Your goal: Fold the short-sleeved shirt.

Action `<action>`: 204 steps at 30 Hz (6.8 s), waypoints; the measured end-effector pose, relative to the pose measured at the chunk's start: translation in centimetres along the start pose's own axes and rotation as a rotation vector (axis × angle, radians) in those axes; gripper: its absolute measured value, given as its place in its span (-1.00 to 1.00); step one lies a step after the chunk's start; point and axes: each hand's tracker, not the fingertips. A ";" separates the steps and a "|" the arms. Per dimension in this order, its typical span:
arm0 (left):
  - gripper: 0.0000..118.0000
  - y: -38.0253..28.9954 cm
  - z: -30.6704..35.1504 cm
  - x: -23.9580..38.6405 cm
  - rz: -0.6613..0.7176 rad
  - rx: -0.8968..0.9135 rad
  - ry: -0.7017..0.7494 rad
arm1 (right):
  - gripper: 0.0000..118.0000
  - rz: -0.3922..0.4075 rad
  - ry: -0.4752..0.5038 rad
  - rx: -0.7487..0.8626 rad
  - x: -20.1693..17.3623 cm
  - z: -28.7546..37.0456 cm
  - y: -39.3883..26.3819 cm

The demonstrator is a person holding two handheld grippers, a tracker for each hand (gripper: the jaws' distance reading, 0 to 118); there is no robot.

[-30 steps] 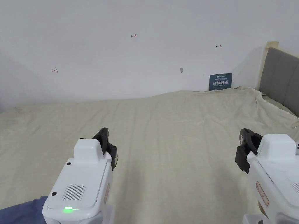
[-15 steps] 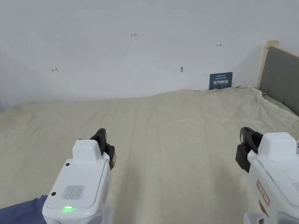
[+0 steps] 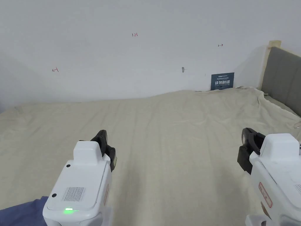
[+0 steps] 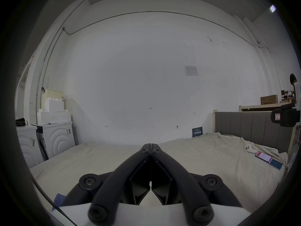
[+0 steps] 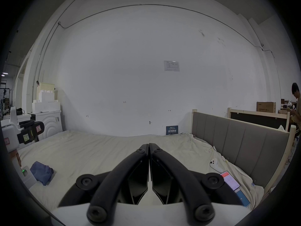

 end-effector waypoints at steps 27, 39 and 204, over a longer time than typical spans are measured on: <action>-1.00 0.0 -0.2 -0.2 -0.004 0.001 0.003 | -1.00 0.011 0.007 0.003 -0.5 0.0 0.3; -1.00 0.0 -0.3 -0.4 0.009 0.000 0.003 | -1.00 0.014 0.008 0.003 -0.8 -0.1 0.5; 1.00 -0.4 0.3 -2.3 0.042 0.019 0.000 | 0.97 -0.139 -0.266 -0.507 -2.3 -2.3 1.8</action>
